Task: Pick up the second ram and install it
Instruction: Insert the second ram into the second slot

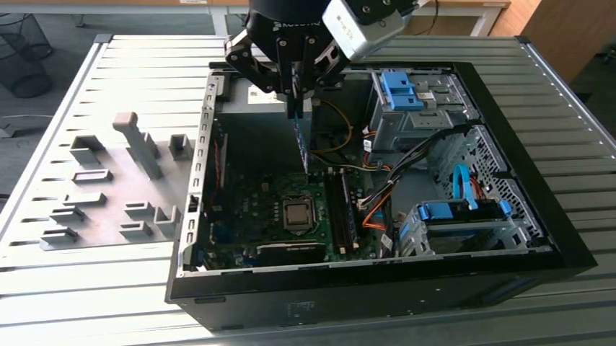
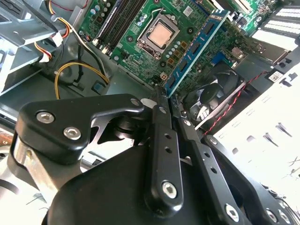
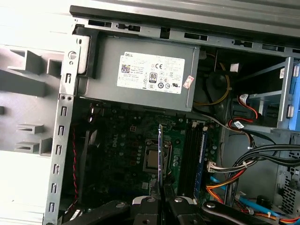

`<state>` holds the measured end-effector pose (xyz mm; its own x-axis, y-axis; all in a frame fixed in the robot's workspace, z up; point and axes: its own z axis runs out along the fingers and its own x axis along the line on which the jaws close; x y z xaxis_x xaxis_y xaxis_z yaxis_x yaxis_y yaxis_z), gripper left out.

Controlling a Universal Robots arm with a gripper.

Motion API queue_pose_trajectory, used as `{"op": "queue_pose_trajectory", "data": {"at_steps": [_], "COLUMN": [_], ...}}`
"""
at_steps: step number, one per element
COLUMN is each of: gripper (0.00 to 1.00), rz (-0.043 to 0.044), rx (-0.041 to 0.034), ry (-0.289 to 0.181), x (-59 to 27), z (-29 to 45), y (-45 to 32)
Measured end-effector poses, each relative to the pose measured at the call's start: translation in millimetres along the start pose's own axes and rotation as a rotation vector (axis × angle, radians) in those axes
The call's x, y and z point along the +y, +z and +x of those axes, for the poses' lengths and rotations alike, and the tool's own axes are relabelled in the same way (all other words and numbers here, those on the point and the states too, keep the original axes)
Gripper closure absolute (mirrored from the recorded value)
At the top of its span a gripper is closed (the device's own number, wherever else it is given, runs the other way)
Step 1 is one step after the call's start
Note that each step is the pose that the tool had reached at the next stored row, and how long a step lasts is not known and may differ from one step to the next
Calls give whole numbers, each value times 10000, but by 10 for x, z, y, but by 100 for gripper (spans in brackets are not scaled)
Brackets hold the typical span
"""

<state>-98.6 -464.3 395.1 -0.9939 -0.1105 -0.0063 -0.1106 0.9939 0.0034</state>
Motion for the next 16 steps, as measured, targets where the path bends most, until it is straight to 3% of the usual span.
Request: {"op": "queue_pose_trajectory", "data": {"at_steps": [5, 10, 16], "gripper": [86, 86, 86], "rz": [0, 8, 10], "rx": [0, -2, -2], "ry": [84, 801, 849], "x": [0, -1, -13], "z": [-1, -7, -110], "y": [1, 11, 41]}}
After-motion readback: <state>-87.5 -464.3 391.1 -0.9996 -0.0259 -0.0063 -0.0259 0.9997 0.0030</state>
